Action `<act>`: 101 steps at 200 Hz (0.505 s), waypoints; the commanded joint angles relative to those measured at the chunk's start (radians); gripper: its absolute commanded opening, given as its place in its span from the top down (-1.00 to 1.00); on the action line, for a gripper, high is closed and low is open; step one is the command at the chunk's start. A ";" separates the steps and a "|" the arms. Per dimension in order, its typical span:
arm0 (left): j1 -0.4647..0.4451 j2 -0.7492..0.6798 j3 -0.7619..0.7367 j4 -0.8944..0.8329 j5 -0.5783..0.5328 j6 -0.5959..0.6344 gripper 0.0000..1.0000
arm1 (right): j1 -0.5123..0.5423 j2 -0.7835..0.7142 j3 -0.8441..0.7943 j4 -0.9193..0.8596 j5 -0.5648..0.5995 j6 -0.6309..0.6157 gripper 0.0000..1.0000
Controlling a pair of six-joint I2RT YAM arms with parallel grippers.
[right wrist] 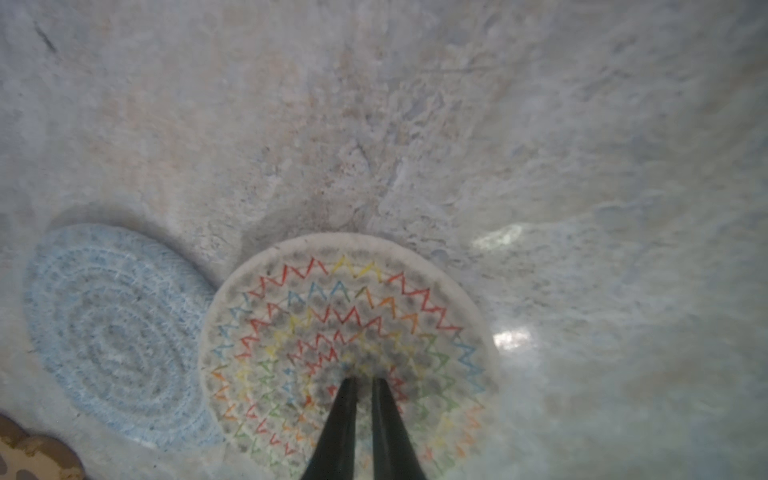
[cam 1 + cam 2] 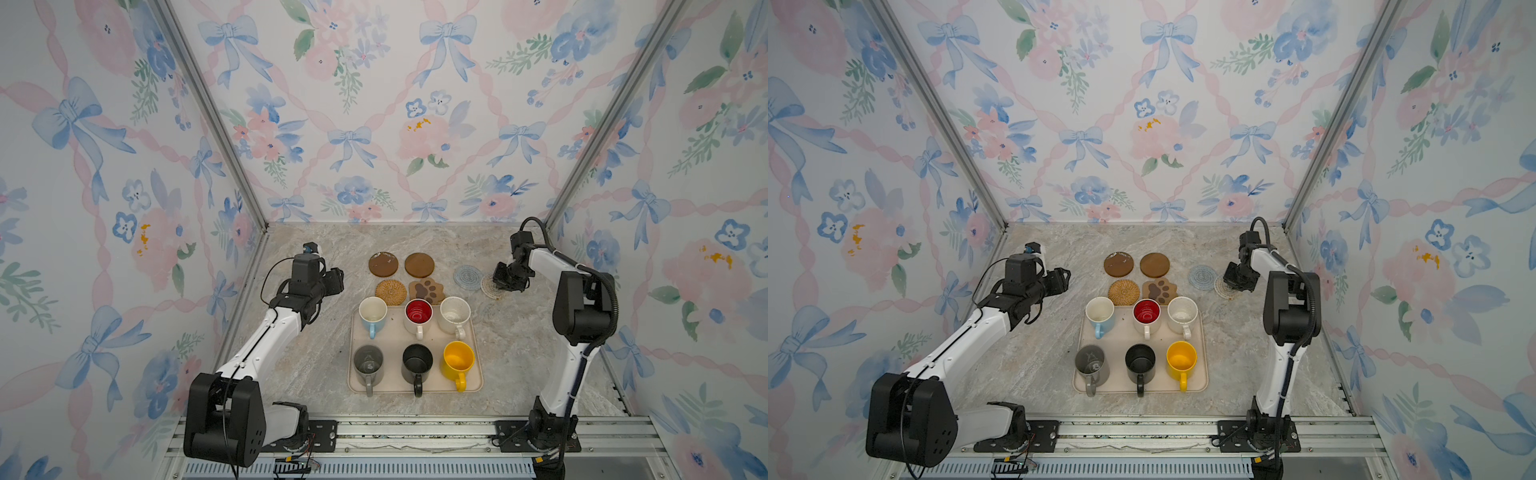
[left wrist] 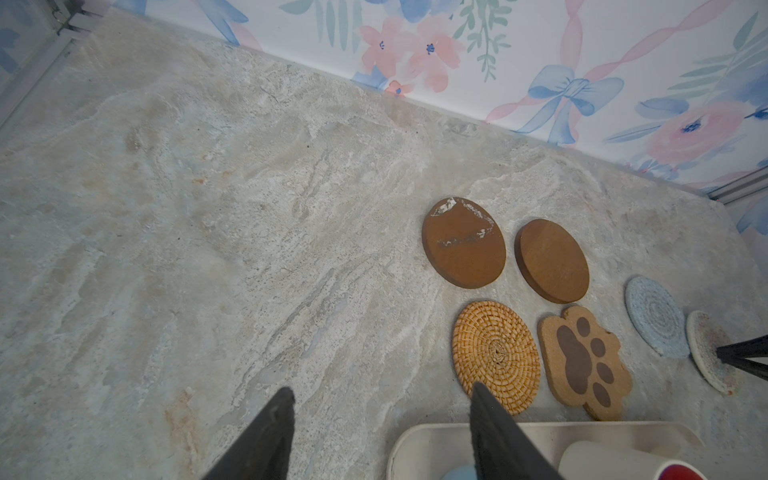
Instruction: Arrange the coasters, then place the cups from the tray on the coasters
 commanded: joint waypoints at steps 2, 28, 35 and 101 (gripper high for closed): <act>-0.004 -0.015 -0.015 -0.007 0.001 -0.009 -0.27 | 0.004 0.077 0.056 -0.060 0.010 -0.040 0.69; -0.006 -0.014 -0.012 -0.008 0.004 -0.011 -0.26 | 0.026 0.046 0.070 -0.047 0.016 -0.068 0.43; -0.008 -0.014 -0.012 -0.009 0.003 -0.011 -0.26 | 0.034 0.028 0.063 -0.037 0.020 -0.077 0.33; -0.019 -0.015 -0.010 -0.008 0.007 -0.010 -0.26 | 0.078 -0.091 -0.016 -0.009 0.097 -0.126 -0.37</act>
